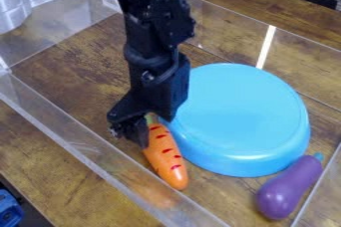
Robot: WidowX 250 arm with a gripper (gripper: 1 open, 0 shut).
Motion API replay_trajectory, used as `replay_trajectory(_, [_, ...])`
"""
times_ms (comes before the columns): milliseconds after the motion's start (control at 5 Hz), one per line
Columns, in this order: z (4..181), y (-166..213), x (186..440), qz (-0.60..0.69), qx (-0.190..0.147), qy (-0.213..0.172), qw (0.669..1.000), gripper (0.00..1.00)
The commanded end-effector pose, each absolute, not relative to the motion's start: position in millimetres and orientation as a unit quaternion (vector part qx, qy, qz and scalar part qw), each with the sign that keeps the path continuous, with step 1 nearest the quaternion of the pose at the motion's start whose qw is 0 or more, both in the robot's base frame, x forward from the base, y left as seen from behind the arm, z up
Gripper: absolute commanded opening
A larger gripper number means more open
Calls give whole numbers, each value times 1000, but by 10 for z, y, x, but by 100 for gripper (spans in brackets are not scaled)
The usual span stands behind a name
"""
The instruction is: Put the carrot on the blue tray
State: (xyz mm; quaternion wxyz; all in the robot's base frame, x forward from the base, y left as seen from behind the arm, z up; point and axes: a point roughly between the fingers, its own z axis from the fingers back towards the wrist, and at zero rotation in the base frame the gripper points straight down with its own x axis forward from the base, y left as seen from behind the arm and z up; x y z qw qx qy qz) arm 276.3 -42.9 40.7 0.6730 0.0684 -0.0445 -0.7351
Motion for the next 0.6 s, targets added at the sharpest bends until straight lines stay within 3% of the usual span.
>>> replay_trajectory(0, [407,-382,2830,-718,84,-64,688,100])
replay_trajectory(200, [300,-415,2775,-710,83,-63,696,100])
replay_trajectory(400, [256,-384,2780,-722,80,-66,684,100])
